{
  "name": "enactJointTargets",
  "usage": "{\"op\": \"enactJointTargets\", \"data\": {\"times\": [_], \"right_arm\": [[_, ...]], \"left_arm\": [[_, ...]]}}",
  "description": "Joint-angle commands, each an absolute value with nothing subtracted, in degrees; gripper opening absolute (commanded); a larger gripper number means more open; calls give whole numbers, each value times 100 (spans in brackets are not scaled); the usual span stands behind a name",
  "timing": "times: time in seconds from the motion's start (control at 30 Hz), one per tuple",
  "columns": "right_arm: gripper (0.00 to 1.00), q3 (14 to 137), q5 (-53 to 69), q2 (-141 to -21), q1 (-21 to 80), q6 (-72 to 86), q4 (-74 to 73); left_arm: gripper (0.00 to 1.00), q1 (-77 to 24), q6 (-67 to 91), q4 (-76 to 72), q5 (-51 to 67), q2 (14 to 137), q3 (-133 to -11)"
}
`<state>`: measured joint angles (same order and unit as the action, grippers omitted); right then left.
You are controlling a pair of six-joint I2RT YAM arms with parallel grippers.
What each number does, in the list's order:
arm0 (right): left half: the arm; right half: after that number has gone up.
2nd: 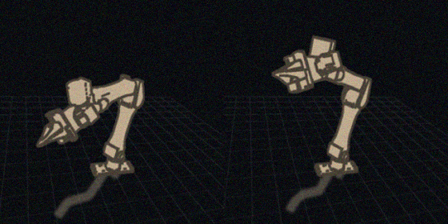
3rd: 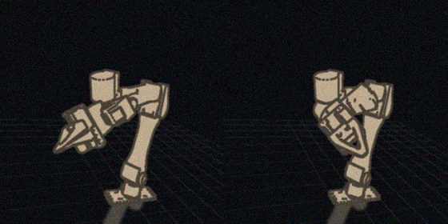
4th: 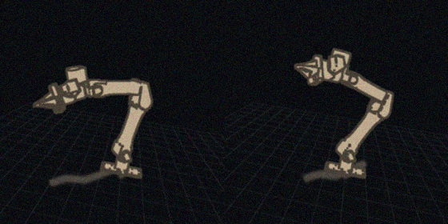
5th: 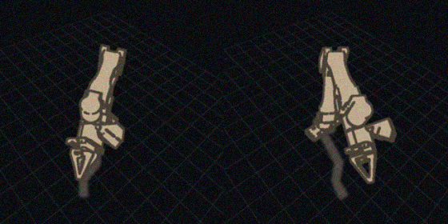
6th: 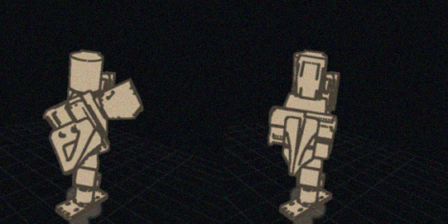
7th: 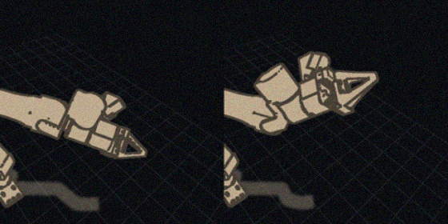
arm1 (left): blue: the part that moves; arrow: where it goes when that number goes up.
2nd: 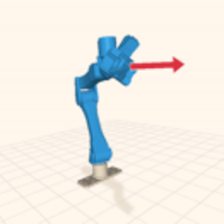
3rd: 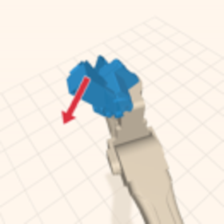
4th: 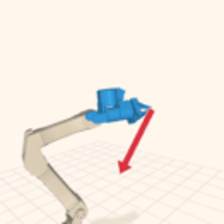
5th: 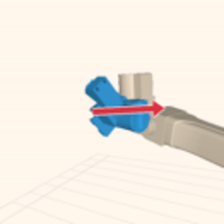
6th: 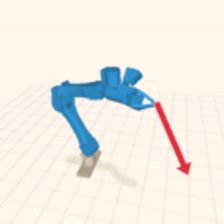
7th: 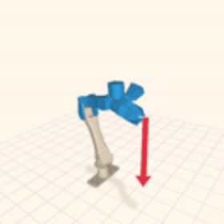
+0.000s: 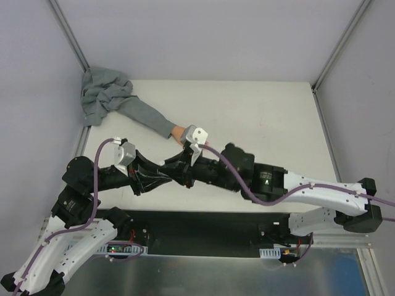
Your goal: Paint the nails
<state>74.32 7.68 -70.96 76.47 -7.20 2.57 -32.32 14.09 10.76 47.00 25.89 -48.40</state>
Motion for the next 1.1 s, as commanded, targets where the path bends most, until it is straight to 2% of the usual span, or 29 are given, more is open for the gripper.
{"op": "enactJointTargets", "data": {"times": [0.0,0.07,0.2,0.3,0.33,0.4,0.43,0.5,0.53,0.6,0.63,0.73,0.87,1.07], "right_arm": [[1,8520,-6074,-8064,9551,-206,-1532],[1,8893,-6783,-8445,9877,-26,-1591],[2,9456,-6461,-8920,9896,-35,-1705],[16,9440,-6075,-8842,9879,-307,-1521],[24,9300,-5699,-8685,9844,-429,-1407],[31,9168,-5197,-8526,9774,-746,-1266],[38,9123,-4603,-8430,9678,-843,-1257],[44,9018,-3784,-8148,9563,-1107,-1318],[52,8991,-3005,-8060,9423,-1134,-1388],[61,8807,-2228,-7770,9256,-1169,-1441],[69,8746,-1232,-7691,8968,-1125,-1468],[72,8491,538,-7401,8361,-984,-1486],[72,8139,1624,-7137,7797,-879,-1092],[55,8174,3119,-7137,7330,-738,-730]], "left_arm": [[0,-3199,862,475,2691,2891,-4887],[0,-3199,757,475,2427,3137,-4860],[0,-3191,765,431,2452,3278,-4799],[0,-3199,782,439,2557,3121,-4694],[0,-3199,800,448,2610,2981,-4650],[0,-3199,844,474,2837,2831,-4518],[0,-3191,879,501,2952,2717,-4483],[0,-3199,922,615,3363,2593,-4430],[0,-3191,992,659,3479,2558,-4421],[0,-3199,1081,703,3908,2453,-4386],[0,-3199,1177,694,4085,2409,-4377],[0,-3199,1344,703,4777,2338,-4421],[0,-3199,1494,686,5738,2320,-4561],[0,-3199,1617,659,6012,2259,-4588]]}}
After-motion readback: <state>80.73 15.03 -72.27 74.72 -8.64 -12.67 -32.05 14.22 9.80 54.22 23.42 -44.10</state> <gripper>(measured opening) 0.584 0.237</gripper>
